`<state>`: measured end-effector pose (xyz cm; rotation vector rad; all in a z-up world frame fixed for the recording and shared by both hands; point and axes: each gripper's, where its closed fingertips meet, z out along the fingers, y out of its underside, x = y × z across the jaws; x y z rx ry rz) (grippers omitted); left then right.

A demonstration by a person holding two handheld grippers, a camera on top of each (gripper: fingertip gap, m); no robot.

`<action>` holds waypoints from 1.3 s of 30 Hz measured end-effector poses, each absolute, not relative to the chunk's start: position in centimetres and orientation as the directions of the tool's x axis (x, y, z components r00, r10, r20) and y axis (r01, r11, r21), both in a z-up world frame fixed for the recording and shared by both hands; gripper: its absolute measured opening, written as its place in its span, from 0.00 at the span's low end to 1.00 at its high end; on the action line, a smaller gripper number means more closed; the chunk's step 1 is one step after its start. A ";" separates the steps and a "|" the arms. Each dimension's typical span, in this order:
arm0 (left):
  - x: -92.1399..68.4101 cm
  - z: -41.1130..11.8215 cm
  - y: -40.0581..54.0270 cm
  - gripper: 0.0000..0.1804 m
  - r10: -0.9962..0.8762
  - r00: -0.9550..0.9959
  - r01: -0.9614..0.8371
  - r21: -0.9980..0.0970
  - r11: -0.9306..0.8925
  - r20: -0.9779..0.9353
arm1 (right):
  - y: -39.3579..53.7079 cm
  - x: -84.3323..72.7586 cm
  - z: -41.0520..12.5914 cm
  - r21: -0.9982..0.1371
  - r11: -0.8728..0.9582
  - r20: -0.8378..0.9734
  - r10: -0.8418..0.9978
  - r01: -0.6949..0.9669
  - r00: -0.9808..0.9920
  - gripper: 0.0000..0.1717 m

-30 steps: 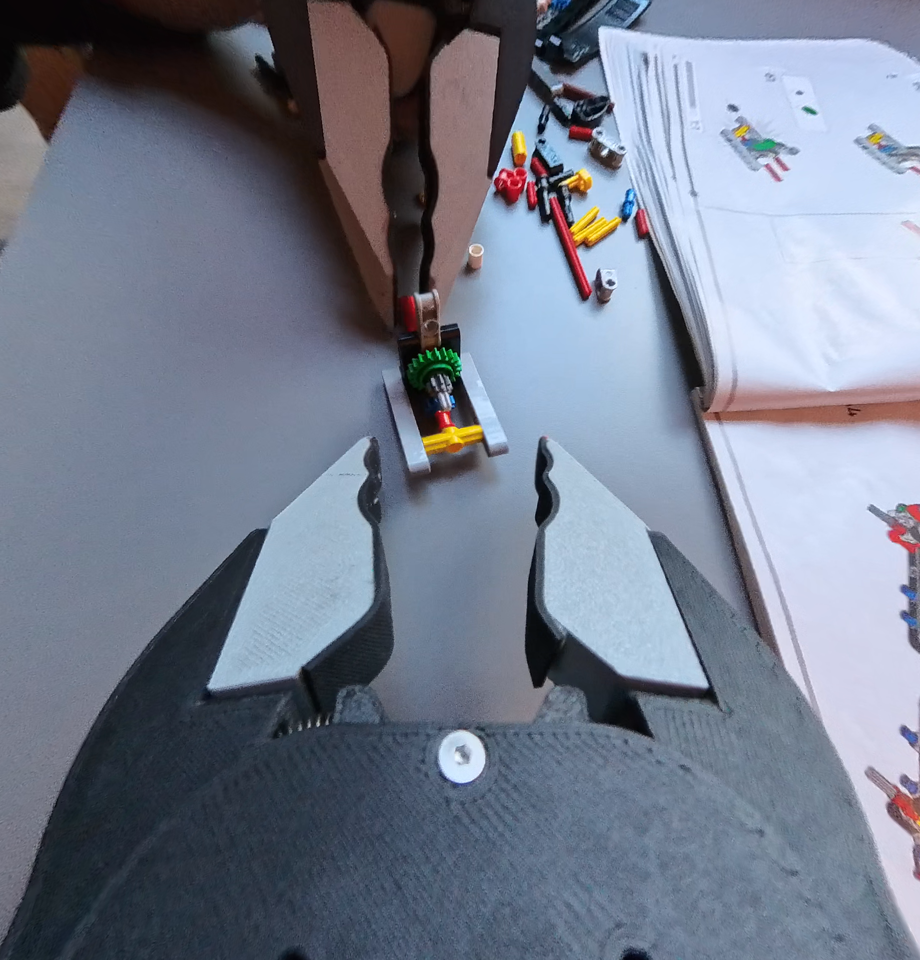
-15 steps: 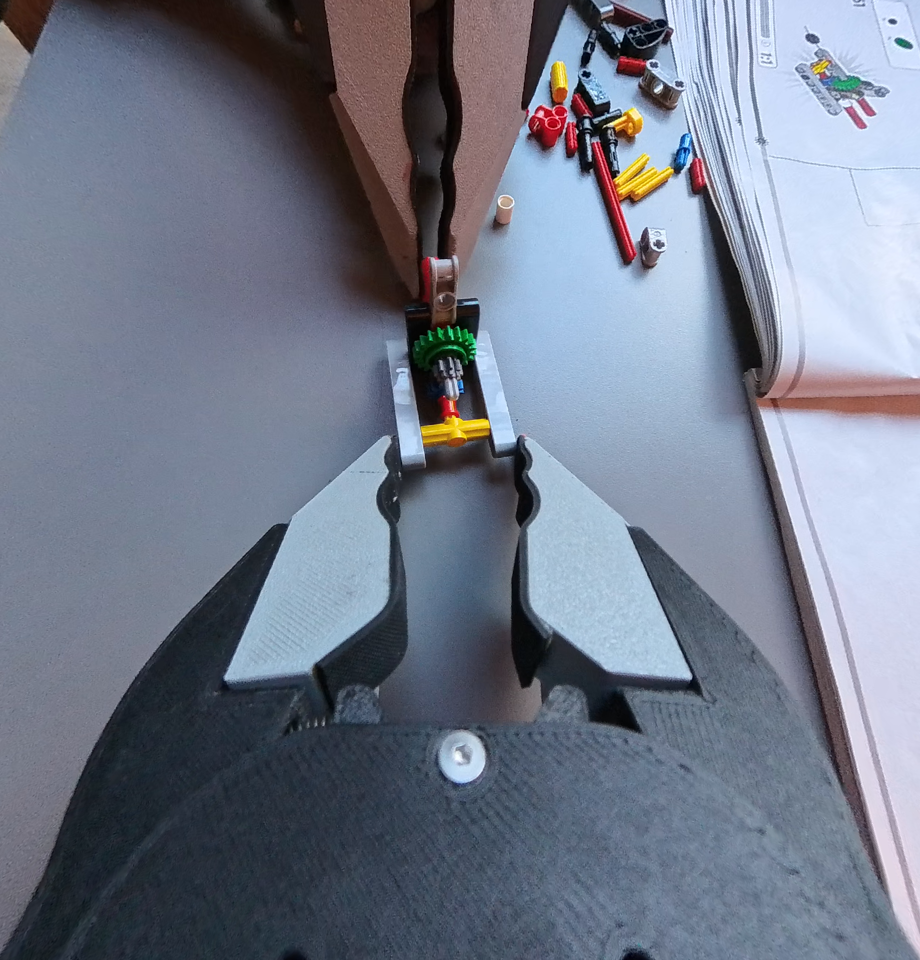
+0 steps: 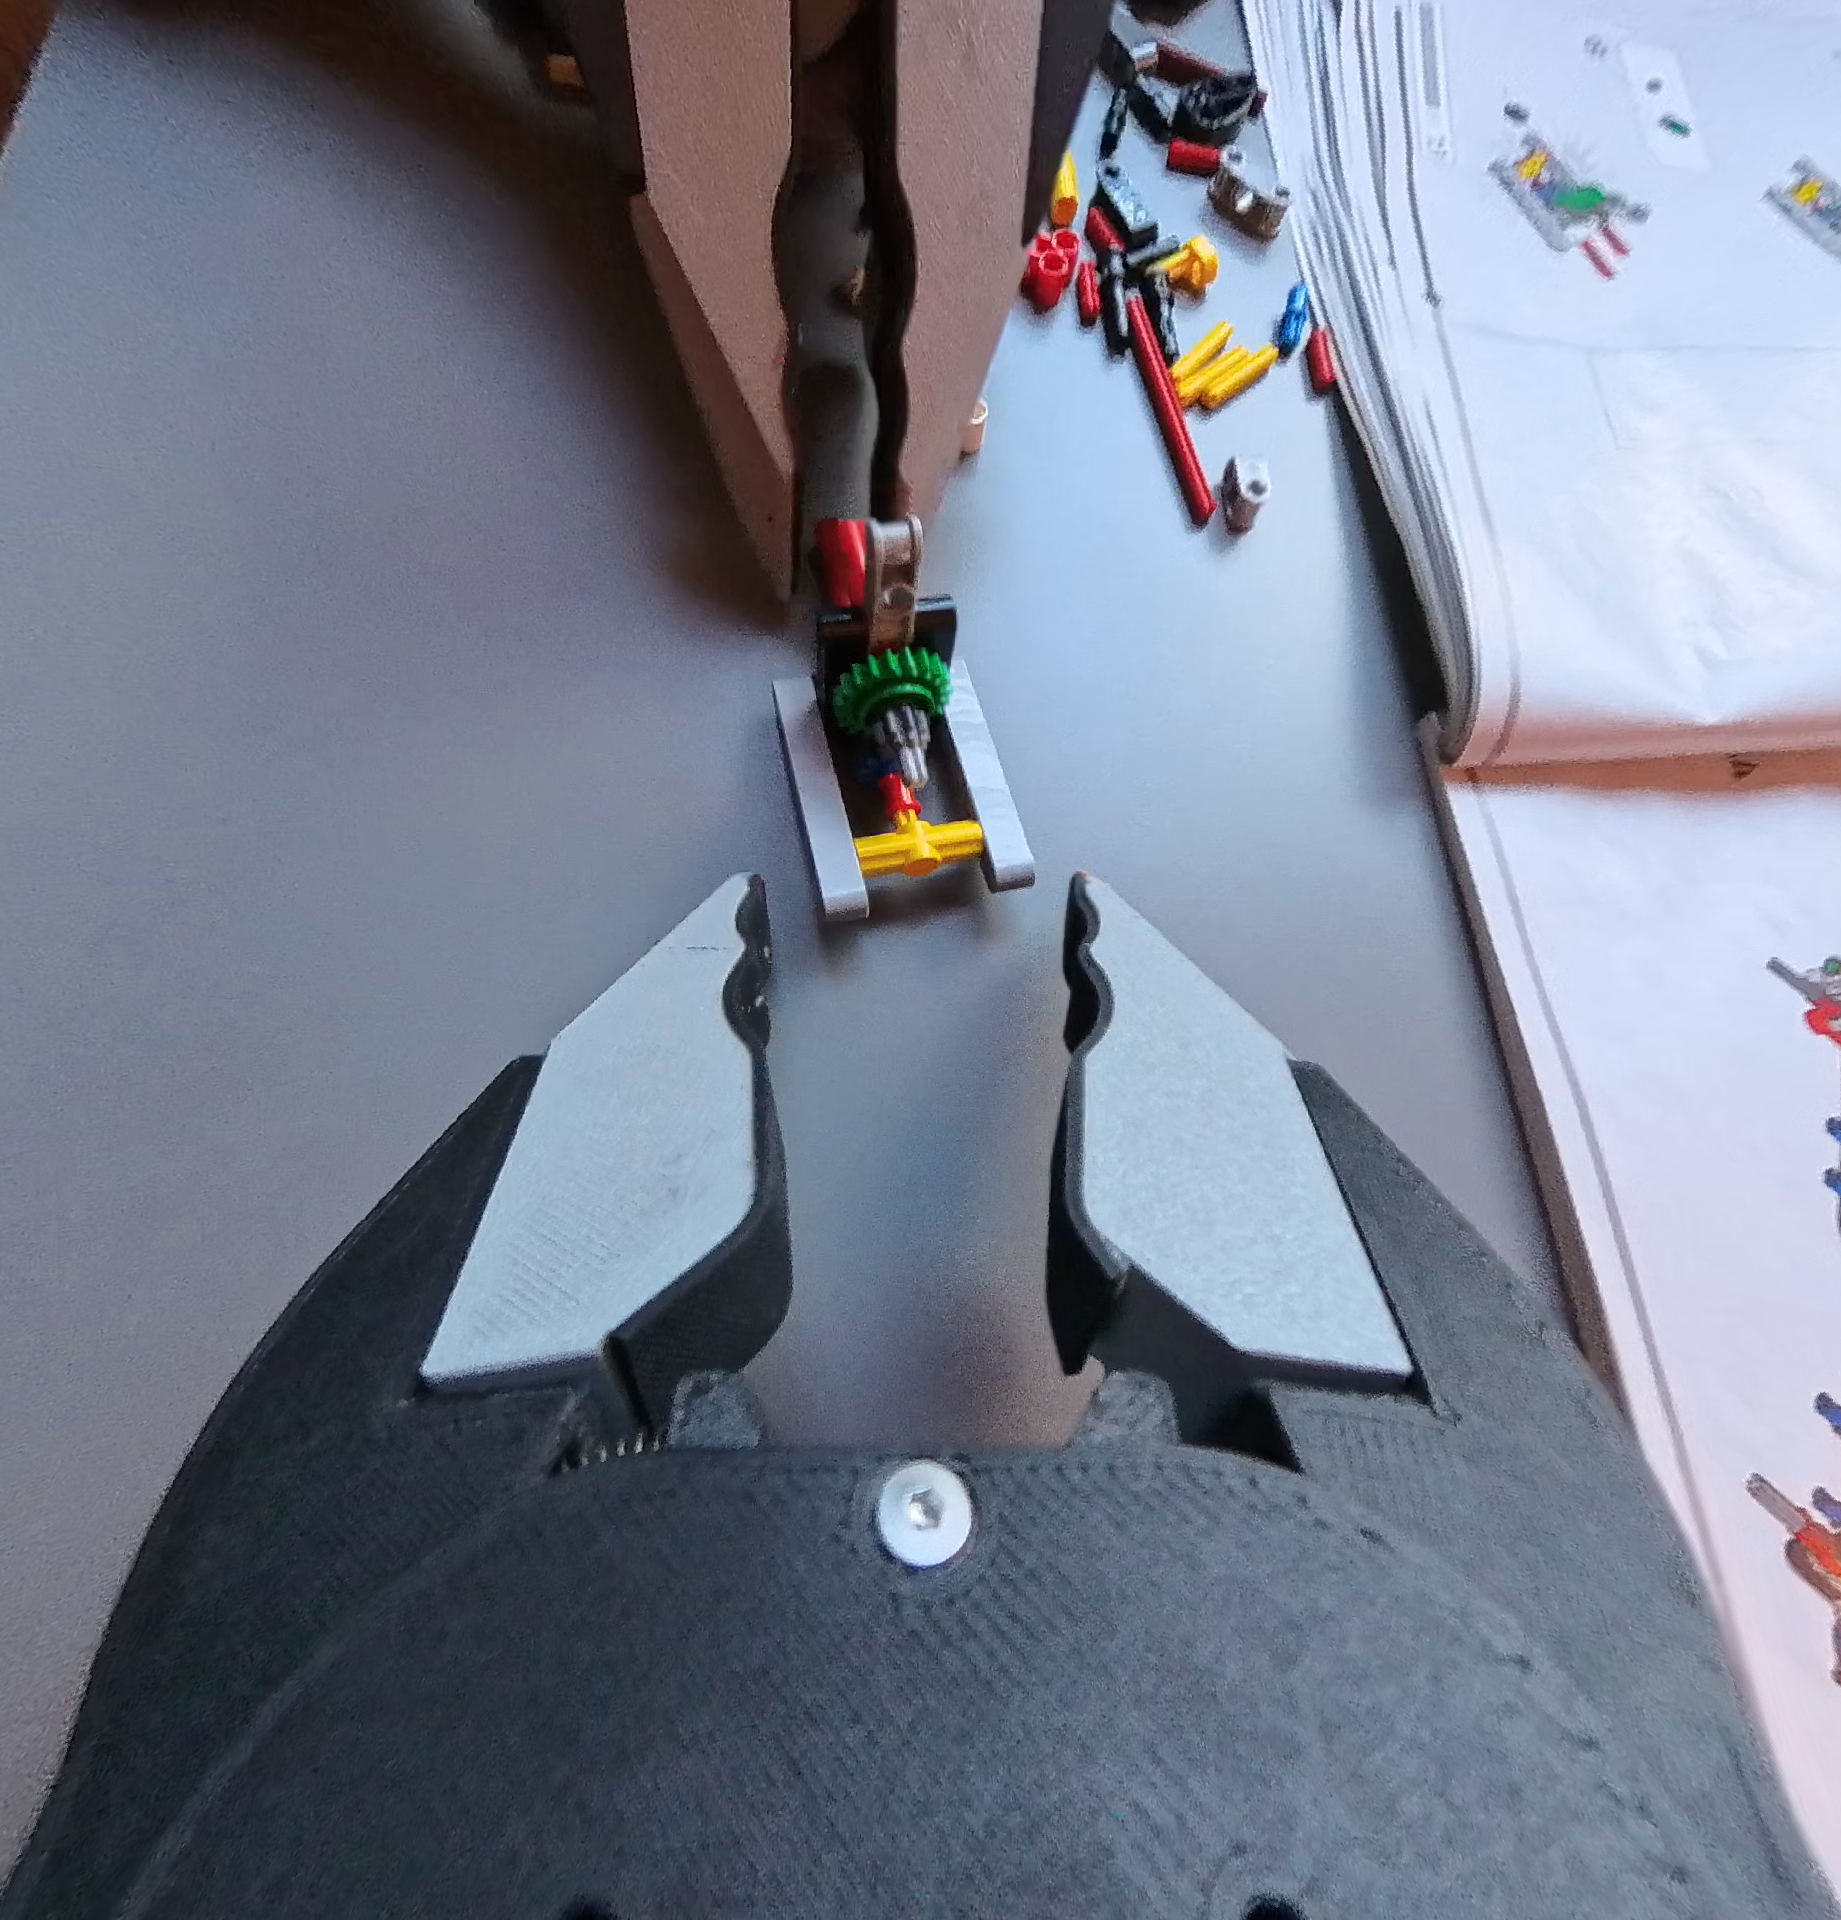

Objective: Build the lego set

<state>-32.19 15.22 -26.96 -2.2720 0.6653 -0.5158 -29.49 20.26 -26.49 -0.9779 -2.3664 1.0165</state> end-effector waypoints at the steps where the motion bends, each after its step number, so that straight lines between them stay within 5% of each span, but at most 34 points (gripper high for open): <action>1: -32.1 -26.9 15.3 0.10 -0.585 0.790 -0.298 -0.720 -0.627 0.183 | 20.2 -29.6 -26.2 -0.747 0.502 0.086 0.724 0.436 -0.684 0.32; 9: -31.7 -27.0 16.2 0.06 -0.537 0.825 -0.265 -0.718 -0.644 0.177 | 19.7 -28.7 -25.8 -0.694 0.612 0.210 0.676 0.379 -0.707 0.17; 39: -31.3 -27.1 16.4 0.02 -0.545 0.828 -0.318 -0.692 -0.648 0.130 | 19.3 -28.4 -26.4 -0.697 0.590 0.165 0.684 0.406 -0.711 0.19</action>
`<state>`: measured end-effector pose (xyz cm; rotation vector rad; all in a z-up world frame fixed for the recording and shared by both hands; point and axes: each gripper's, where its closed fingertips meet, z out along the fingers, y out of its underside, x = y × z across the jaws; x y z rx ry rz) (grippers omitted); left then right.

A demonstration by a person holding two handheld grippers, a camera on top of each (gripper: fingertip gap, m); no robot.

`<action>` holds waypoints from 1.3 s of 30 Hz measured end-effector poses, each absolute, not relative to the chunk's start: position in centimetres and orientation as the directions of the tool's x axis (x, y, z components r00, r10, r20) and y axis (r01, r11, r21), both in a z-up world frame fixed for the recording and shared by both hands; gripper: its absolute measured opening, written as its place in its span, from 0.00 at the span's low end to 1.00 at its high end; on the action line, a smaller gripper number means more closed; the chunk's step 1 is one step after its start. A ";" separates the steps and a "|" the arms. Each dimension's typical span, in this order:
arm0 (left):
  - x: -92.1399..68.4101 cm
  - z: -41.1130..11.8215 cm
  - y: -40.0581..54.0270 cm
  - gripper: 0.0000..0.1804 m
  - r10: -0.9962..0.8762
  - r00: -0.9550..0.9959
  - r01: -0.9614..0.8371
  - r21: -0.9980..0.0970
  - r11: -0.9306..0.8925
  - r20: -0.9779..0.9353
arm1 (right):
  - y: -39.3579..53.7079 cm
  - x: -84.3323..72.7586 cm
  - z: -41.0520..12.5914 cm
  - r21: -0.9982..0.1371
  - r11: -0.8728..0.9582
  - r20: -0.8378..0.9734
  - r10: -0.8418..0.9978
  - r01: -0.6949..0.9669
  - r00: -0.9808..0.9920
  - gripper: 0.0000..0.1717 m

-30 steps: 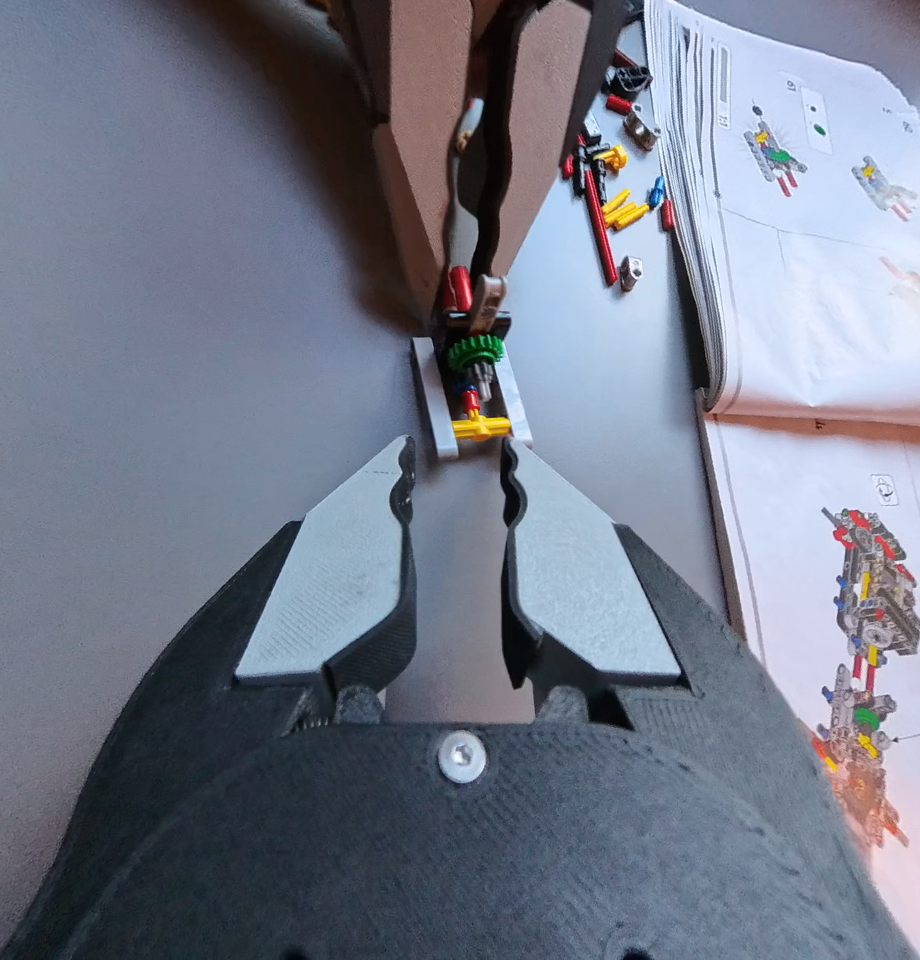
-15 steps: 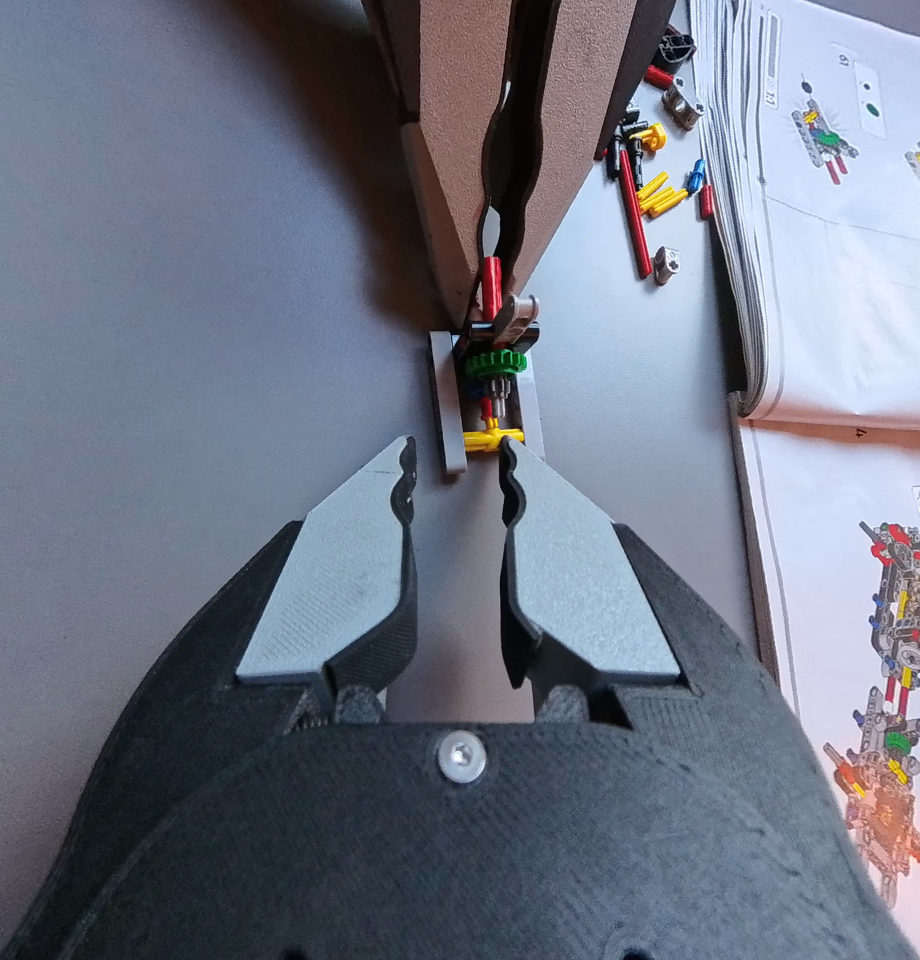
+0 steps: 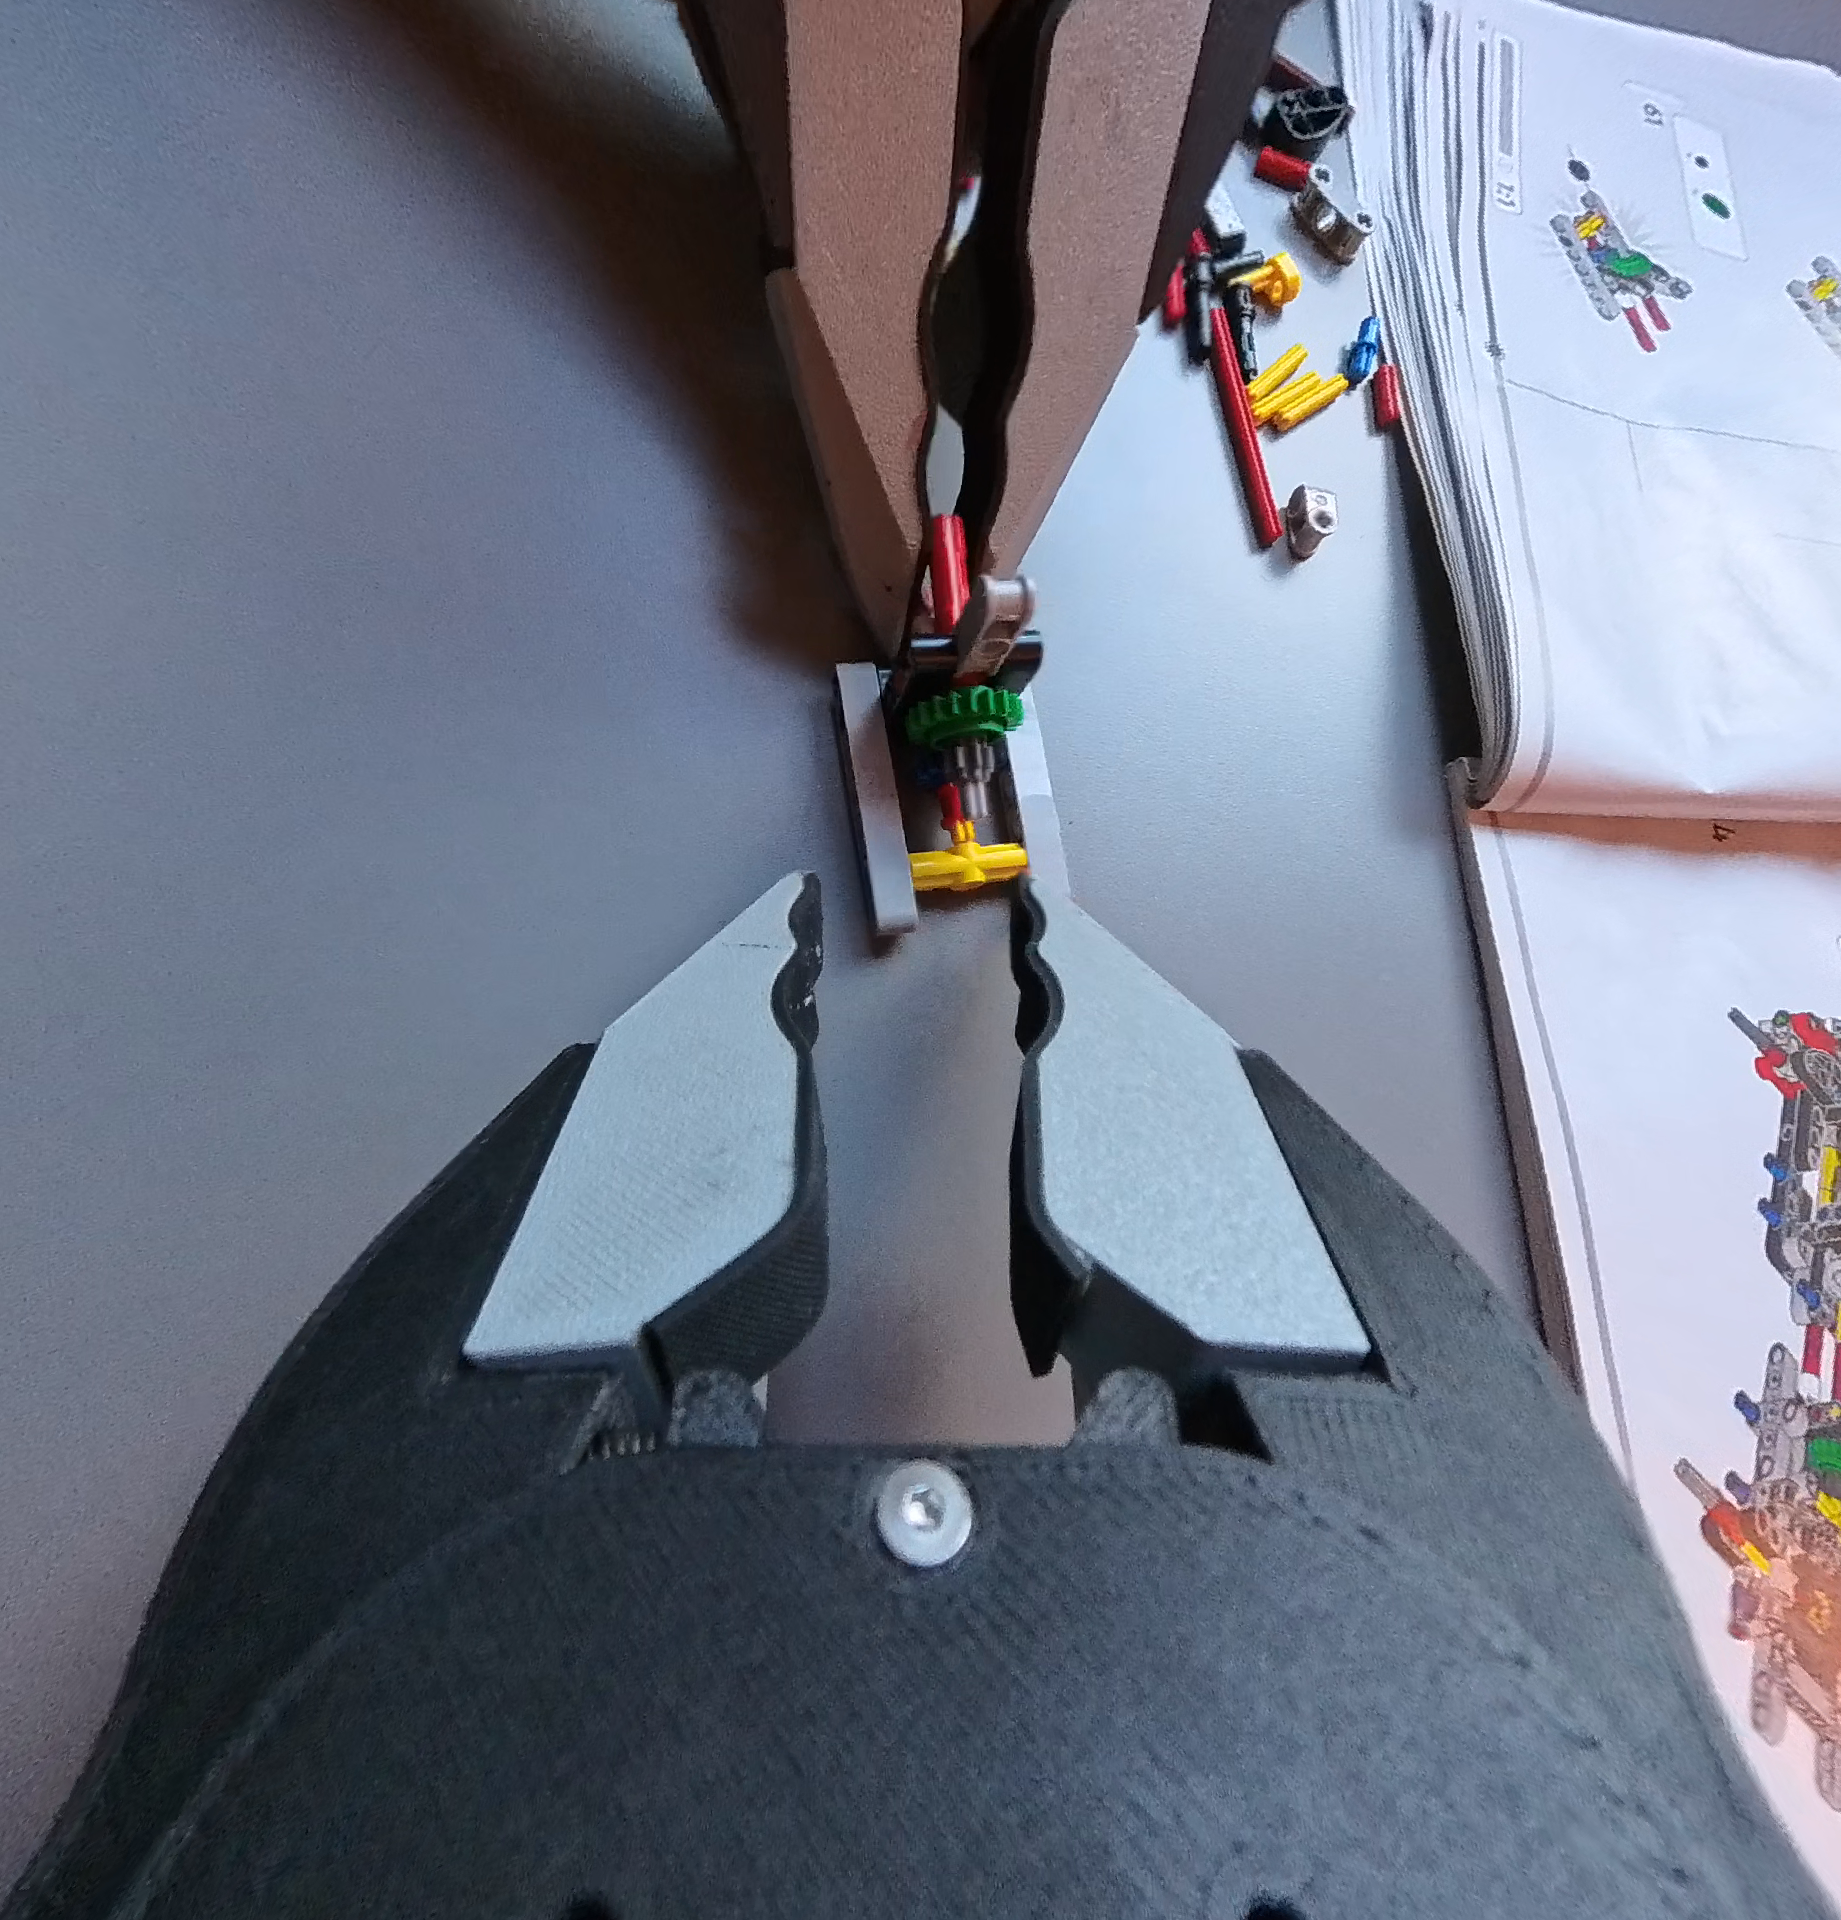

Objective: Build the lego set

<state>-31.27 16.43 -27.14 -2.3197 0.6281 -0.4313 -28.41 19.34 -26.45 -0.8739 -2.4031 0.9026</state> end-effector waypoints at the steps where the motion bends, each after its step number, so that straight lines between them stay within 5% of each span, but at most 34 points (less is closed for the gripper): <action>1: -31.2 -27.2 16.4 0.02 -0.546 0.828 -0.326 -0.686 -0.651 0.125 | 19.4 -28.4 -26.4 -0.702 0.579 0.150 0.690 0.415 -0.709 0.20; 9: -31.8 -27.2 15.8 0.02 -0.541 0.830 -0.356 -0.618 -0.701 0.134 | 19.5 -28.3 -27.3 -0.690 0.528 0.048 0.716 0.496 -0.696 0.24; 17: -31.8 -27.2 15.9 0.02 -0.531 0.838 -0.366 -0.595 -0.716 0.124 | 19.1 -28.7 -27.3 -0.685 0.516 0.039 0.730 0.513 -0.682 0.04; 39: -30.9 -27.2 15.0 0.02 -0.589 0.794 -0.427 -0.553 -0.716 0.149 | 17.7 -27.8 -26.9 -0.608 0.686 0.234 0.636 0.400 -0.736 0.04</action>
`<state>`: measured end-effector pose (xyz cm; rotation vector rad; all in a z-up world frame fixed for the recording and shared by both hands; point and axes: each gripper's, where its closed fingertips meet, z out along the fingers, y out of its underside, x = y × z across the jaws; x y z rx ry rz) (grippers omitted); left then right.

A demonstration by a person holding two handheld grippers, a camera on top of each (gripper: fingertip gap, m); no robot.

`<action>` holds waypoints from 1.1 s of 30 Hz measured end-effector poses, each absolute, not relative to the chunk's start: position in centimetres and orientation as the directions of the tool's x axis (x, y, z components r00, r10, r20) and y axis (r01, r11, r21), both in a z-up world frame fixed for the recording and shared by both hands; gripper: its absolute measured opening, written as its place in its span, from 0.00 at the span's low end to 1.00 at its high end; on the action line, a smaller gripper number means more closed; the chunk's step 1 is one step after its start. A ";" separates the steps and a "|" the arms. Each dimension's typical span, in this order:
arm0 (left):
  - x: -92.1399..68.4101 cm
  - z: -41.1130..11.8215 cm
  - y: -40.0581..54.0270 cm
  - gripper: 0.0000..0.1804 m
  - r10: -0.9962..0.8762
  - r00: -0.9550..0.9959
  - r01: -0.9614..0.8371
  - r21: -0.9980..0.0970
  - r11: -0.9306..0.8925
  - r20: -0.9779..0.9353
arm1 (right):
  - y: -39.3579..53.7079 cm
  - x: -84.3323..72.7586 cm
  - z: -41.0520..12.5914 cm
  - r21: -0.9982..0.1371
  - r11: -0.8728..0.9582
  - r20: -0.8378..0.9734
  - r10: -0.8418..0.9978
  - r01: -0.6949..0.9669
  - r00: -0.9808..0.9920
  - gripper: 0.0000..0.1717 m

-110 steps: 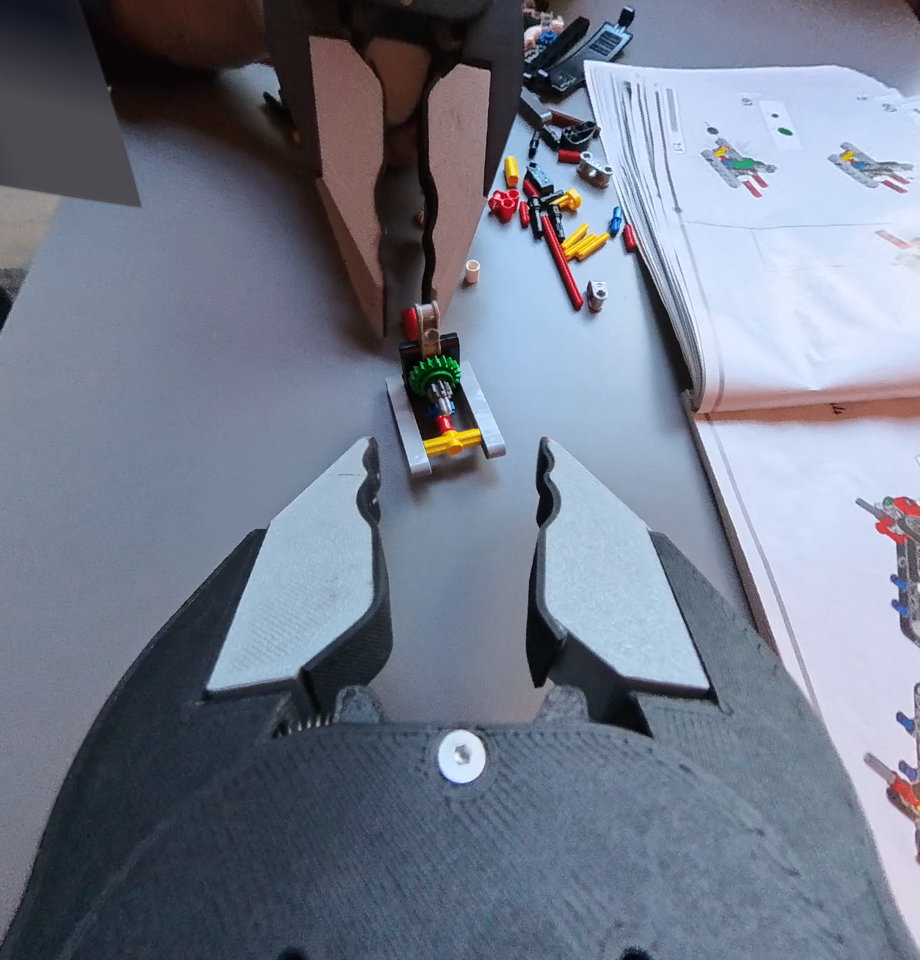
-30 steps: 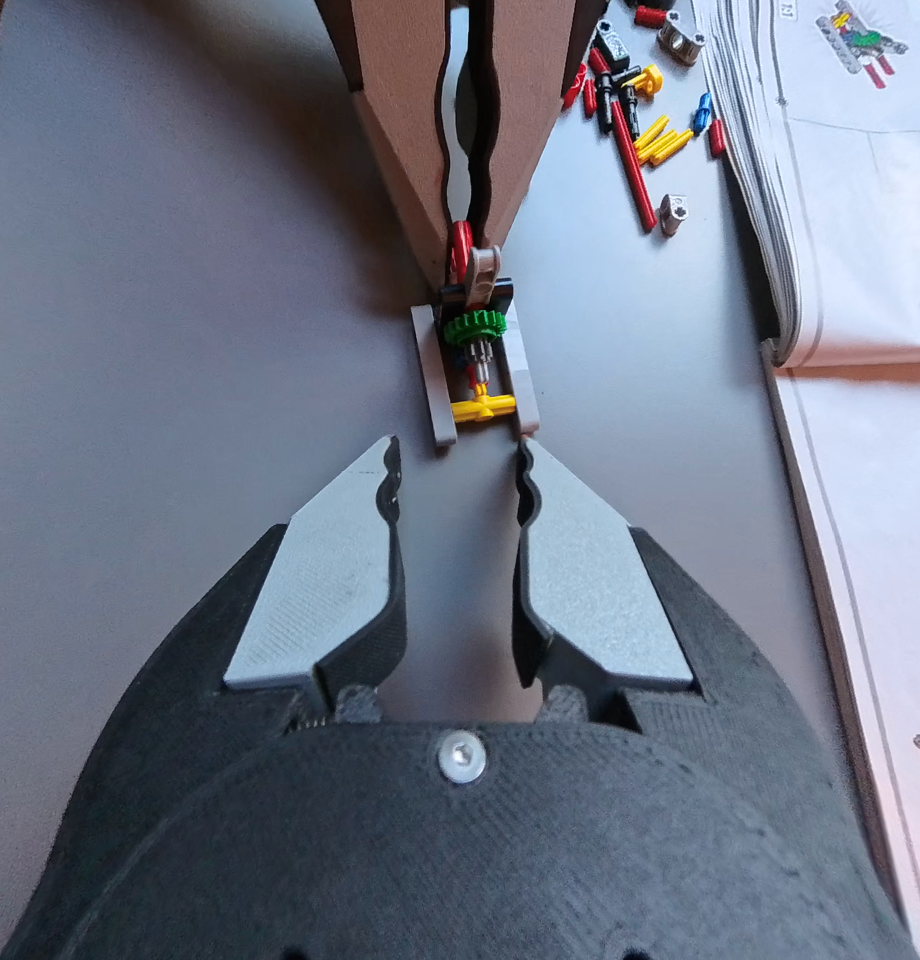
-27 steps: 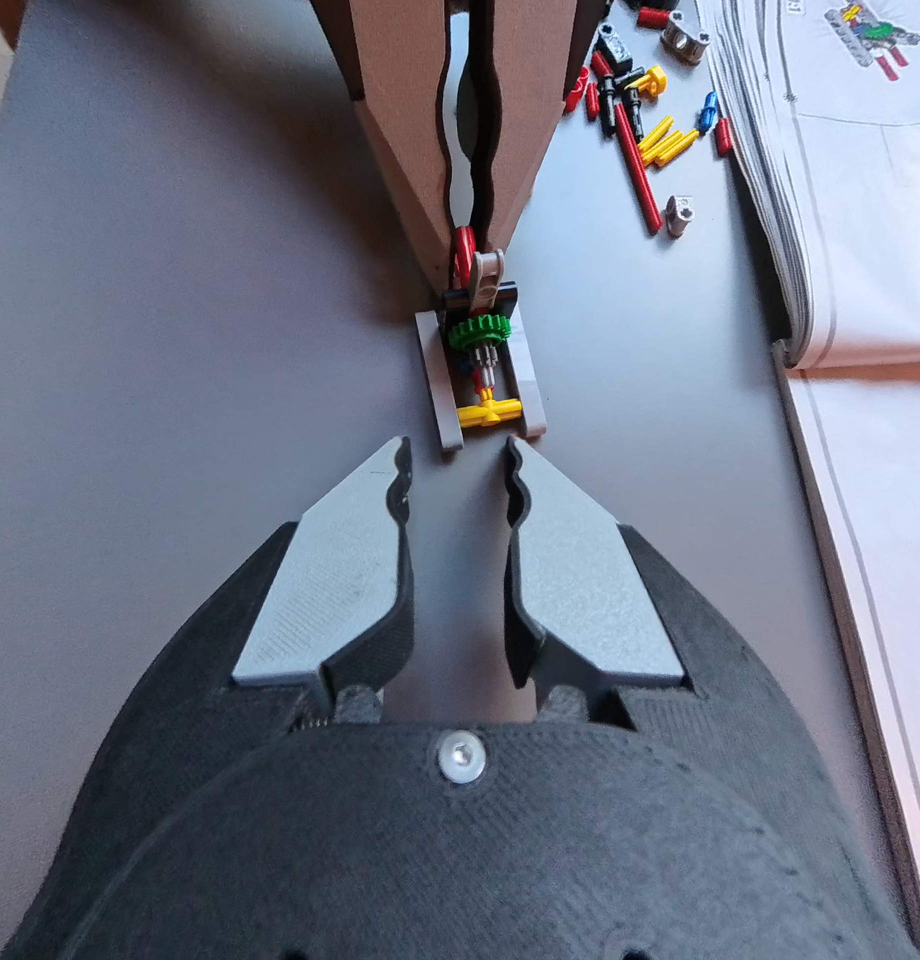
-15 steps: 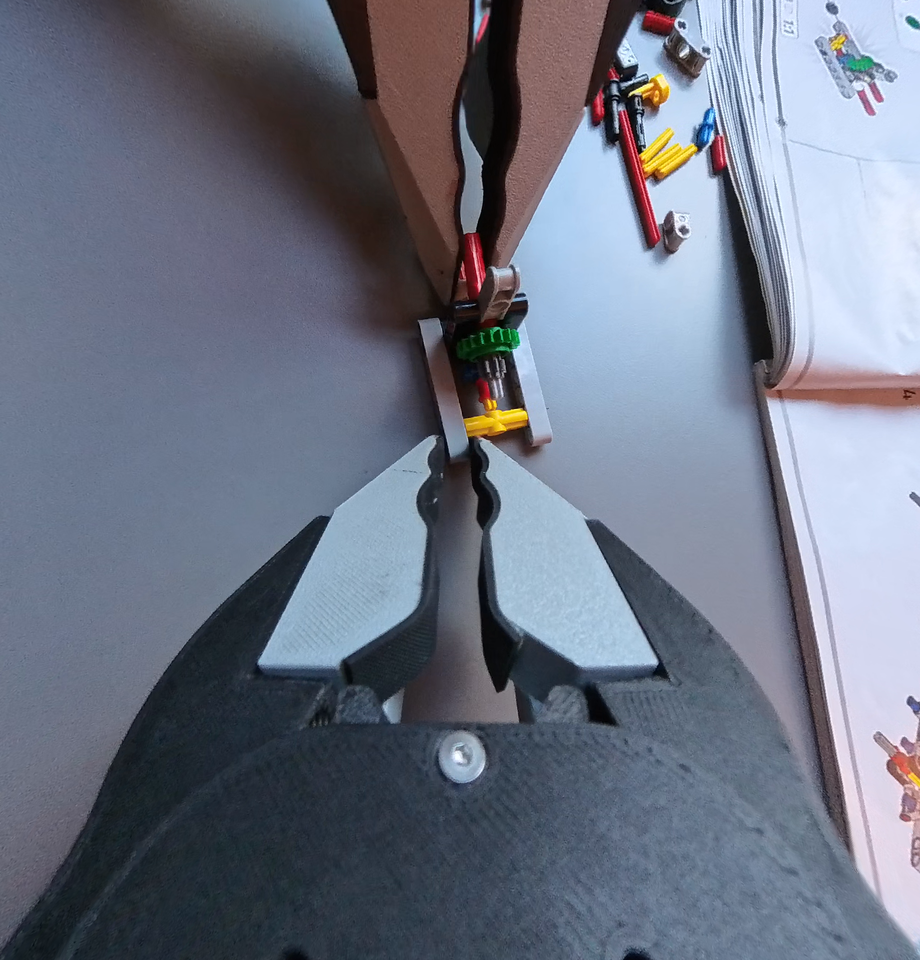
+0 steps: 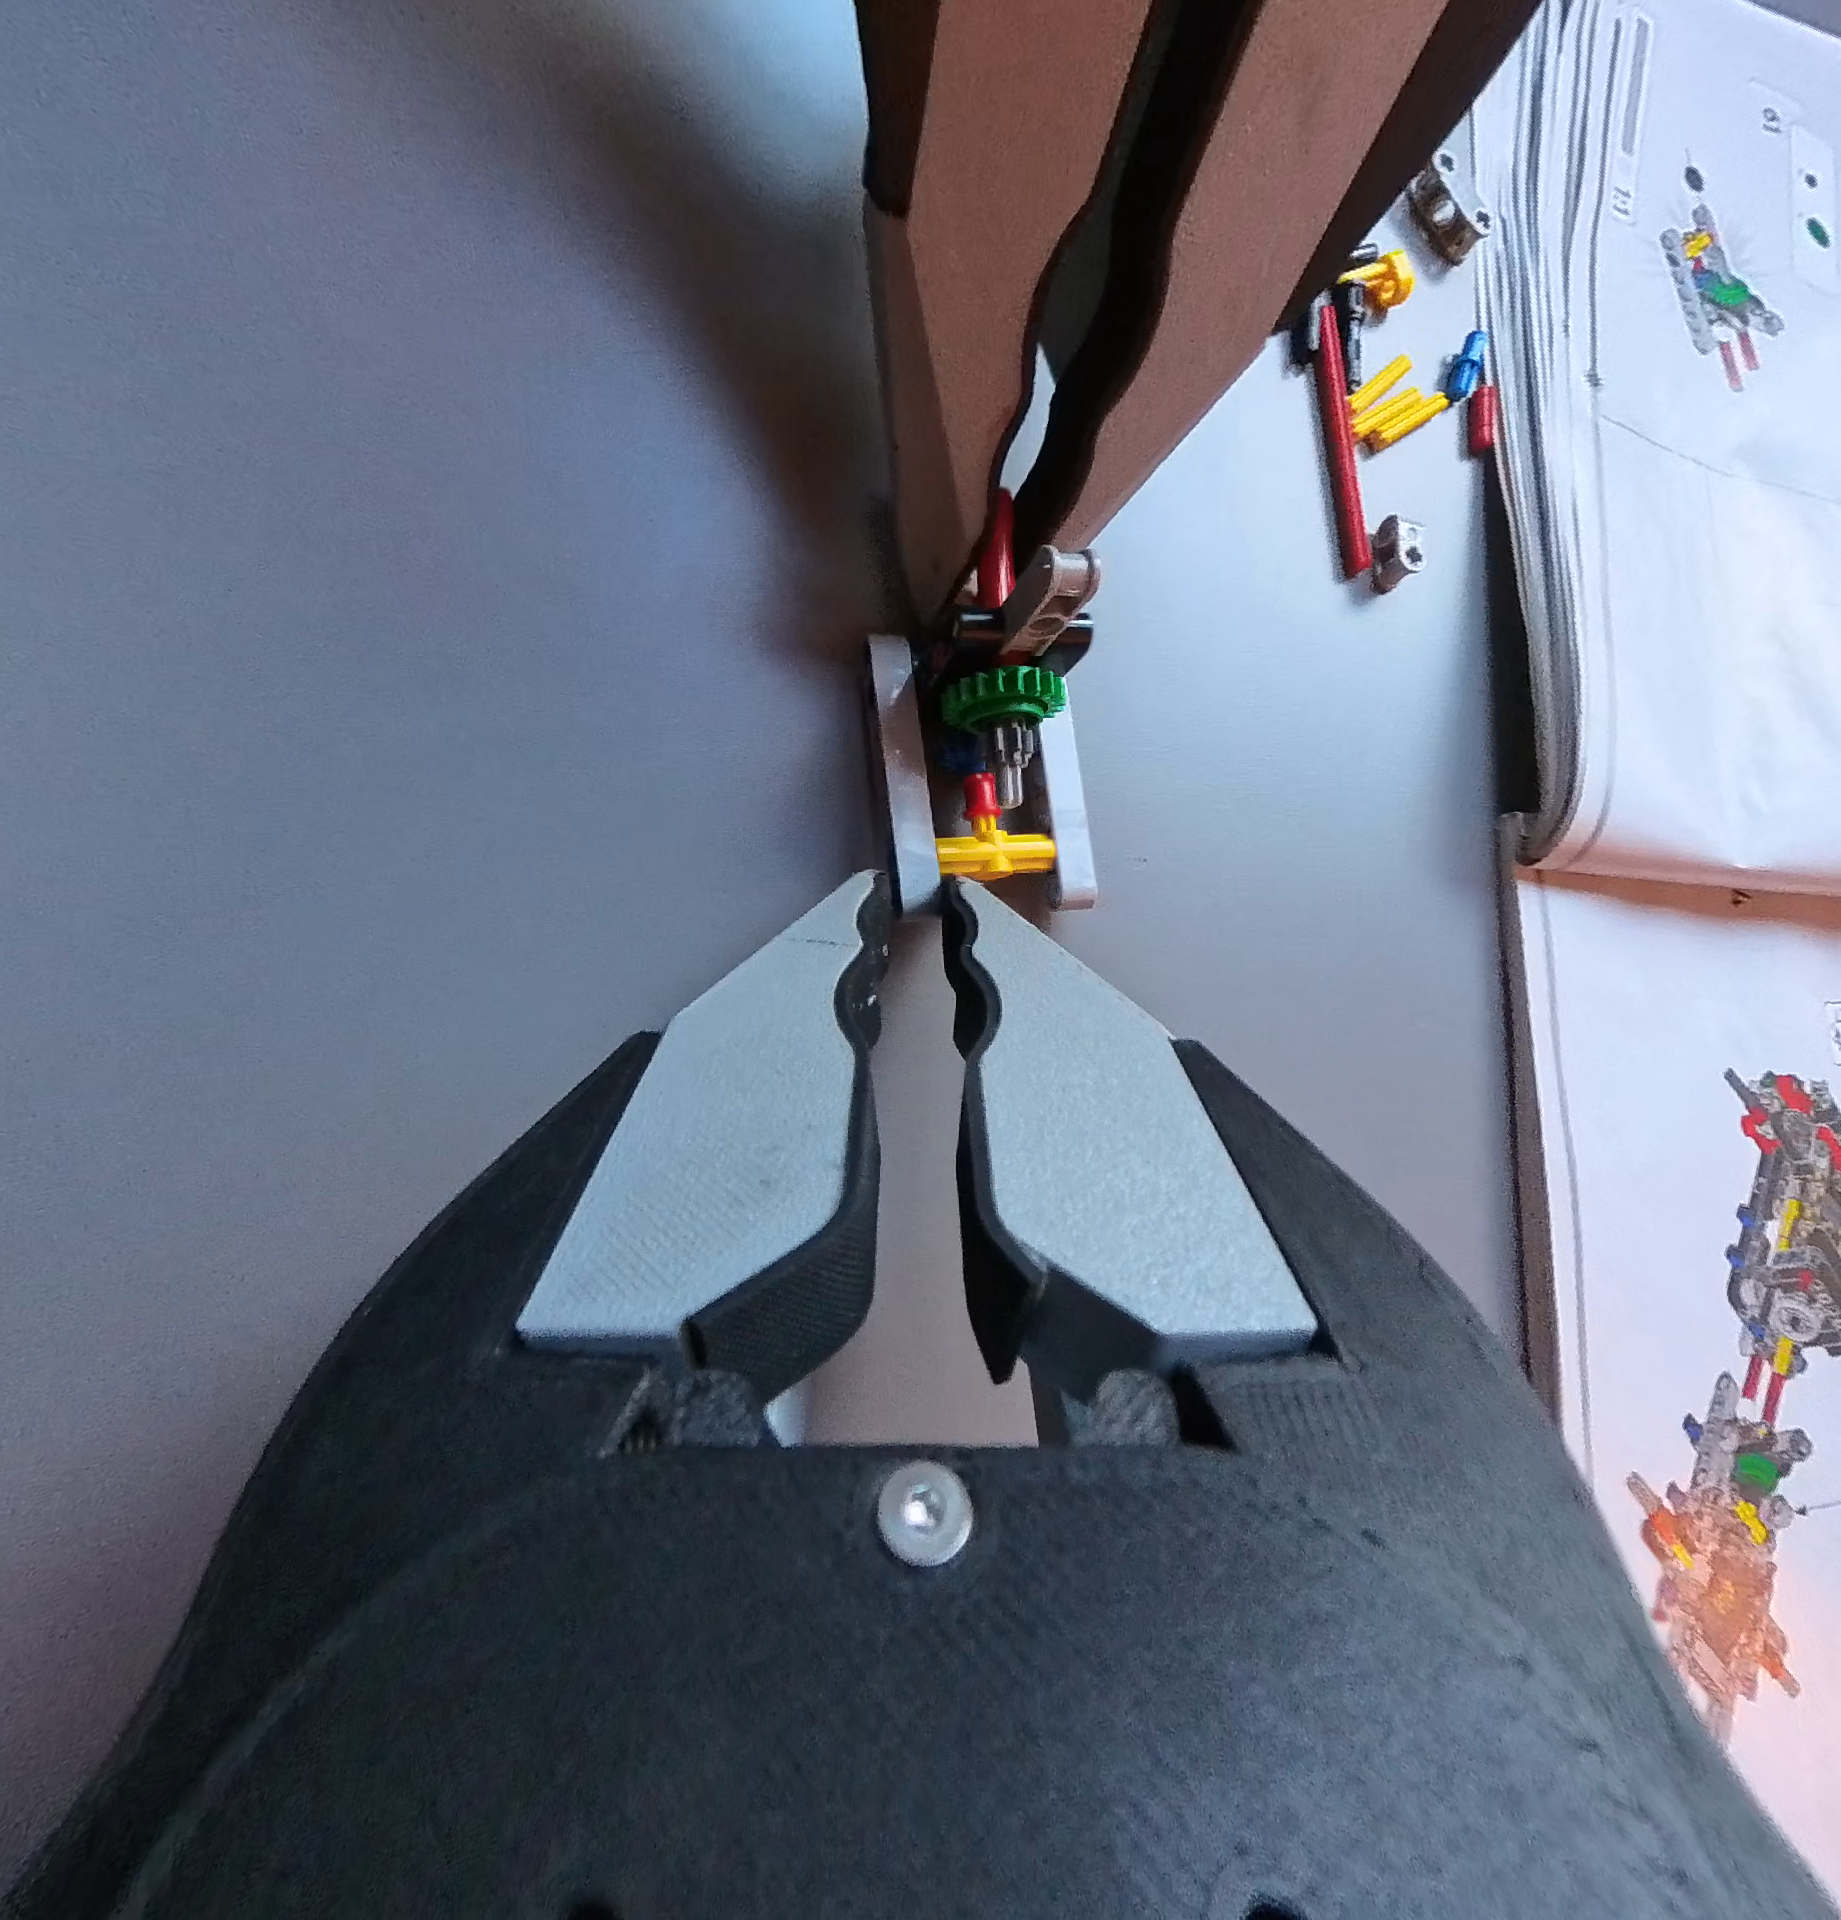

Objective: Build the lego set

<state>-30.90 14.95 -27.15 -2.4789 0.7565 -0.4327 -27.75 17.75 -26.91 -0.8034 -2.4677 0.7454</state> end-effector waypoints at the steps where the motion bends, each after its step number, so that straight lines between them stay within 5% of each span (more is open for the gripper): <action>1: -30.9 -27.2 15.0 0.02 -0.590 0.793 -0.422 -0.559 -0.714 0.154 | 17.8 -27.7 -26.9 -0.610 0.685 0.233 0.635 0.398 -0.736 0.04; 17: -30.6 -27.1 15.5 0.02 -0.595 0.768 -0.330 -0.648 -0.686 0.238 | 17.7 -26.9 -26.9 -0.708 0.569 0.055 0.634 0.418 -0.771 0.03; 33: -29.9 -27.2 15.0 0.02 -0.695 0.708 -0.474 -0.642 -0.602 0.129 | 16.8 -25.9 -27.0 -0.721 0.557 -0.012 0.586 0.413 -0.811 0.03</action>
